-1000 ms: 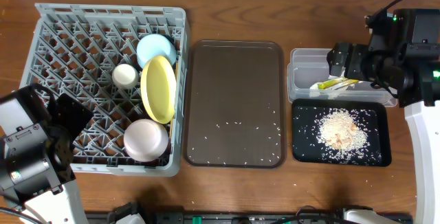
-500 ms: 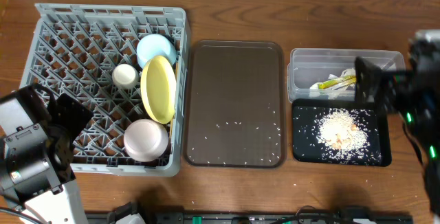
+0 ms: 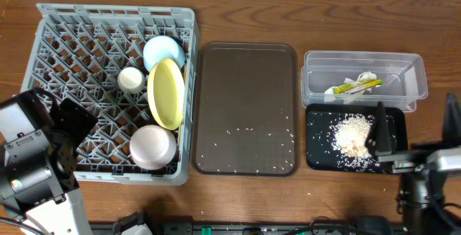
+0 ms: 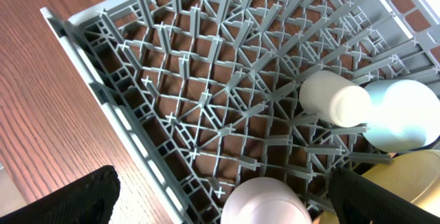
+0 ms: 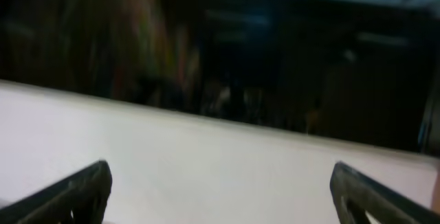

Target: Sort waste into correct bins and load items into the dishwasher

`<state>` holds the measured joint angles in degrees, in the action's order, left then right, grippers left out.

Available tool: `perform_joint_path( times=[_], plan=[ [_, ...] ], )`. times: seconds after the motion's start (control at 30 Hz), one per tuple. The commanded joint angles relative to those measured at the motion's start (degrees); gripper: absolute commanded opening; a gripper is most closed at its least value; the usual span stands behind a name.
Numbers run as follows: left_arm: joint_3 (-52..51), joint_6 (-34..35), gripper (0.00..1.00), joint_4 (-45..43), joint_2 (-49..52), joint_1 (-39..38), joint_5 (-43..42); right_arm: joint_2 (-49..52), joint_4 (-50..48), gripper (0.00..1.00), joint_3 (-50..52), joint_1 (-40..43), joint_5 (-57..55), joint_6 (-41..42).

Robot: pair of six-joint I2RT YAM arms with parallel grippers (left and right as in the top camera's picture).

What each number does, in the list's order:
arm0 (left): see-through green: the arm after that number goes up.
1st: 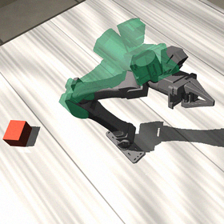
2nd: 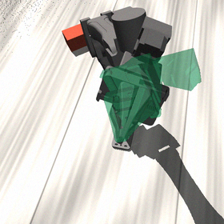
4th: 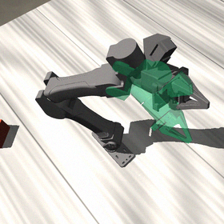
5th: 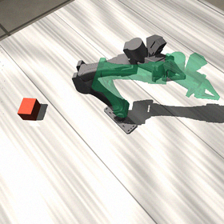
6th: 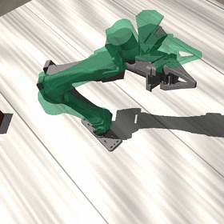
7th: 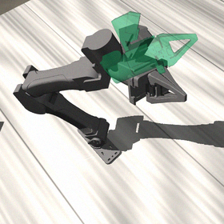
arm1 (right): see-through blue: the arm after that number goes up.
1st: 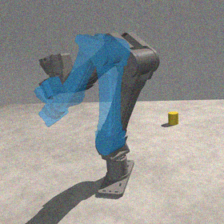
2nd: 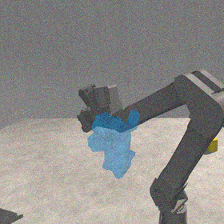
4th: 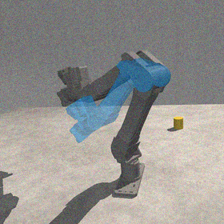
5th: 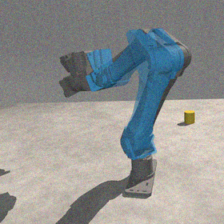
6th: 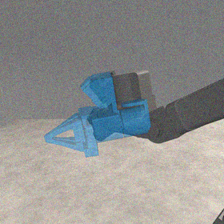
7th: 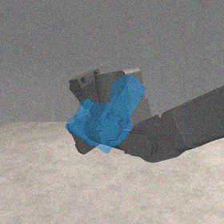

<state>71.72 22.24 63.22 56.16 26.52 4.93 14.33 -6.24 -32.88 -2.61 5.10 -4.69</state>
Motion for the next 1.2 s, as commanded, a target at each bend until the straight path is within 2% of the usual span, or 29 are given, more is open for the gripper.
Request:
perform_joint_path(
  times=[0.0,0.27,0.47,0.97,1.17],
  plan=[
    [0.7,-0.7,0.98,0.2,0.0,0.2,0.9,-4.3,-5.2,0.99,9.3,-0.6,-0.6,3.7],
    [0.7,-0.7,0.98,0.2,0.0,0.2,0.9,-11.4,-11.8,0.99,25.8,-0.6,-3.0,11.3],
    [0.7,-0.7,0.98,0.2,0.0,0.2,0.9,-14.1,-12.4,0.99,32.4,-0.6,-4.4,13.0],
    [0.7,-0.7,0.98,0.2,0.0,0.2,0.9,-14.1,10.6,0.99,32.6,-0.6,-6.3,12.7],
    [0.7,-0.7,0.98,0.2,0.0,0.2,0.9,-14.1,10.5,0.99,32.6,-0.6,-6.1,12.8]
  ],
)
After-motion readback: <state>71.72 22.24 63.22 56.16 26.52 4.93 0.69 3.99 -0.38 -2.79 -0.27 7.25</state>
